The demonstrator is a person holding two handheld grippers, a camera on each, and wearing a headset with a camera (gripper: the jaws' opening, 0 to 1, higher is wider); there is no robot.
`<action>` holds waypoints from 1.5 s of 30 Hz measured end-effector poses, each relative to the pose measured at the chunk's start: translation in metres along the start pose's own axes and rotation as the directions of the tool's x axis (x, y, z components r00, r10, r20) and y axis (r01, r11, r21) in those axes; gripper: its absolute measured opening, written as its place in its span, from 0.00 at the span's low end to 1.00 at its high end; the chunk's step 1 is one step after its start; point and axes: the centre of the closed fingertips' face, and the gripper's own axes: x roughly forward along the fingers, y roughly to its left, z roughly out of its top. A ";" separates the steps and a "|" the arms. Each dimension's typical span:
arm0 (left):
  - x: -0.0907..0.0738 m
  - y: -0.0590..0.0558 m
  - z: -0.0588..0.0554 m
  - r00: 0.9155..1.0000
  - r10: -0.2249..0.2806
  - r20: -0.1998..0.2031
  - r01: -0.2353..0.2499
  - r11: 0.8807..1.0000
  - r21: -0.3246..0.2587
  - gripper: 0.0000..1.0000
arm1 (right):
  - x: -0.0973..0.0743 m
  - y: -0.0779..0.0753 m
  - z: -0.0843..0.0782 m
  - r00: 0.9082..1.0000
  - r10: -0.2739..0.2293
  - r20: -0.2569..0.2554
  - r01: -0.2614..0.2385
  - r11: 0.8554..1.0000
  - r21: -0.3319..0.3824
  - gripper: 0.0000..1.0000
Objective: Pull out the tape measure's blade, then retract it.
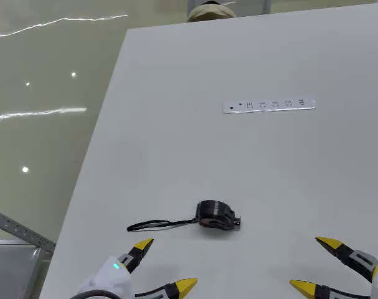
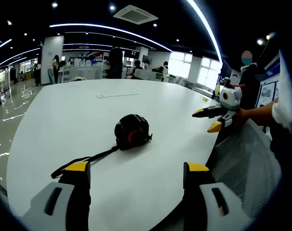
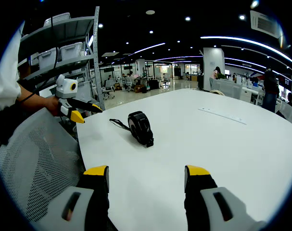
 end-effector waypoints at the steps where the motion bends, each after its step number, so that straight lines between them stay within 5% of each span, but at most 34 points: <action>1: 0.000 0.000 0.000 1.000 0.001 0.001 -0.001 1.000 -0.001 0.77 | 0.000 0.000 0.000 1.000 0.001 -0.001 -0.001 1.000 -0.001 0.64; 45: 0.000 0.000 -0.003 1.000 0.000 -0.006 0.000 1.000 0.000 0.77 | 0.000 0.002 0.000 1.000 0.010 -0.002 -0.010 1.000 0.000 0.64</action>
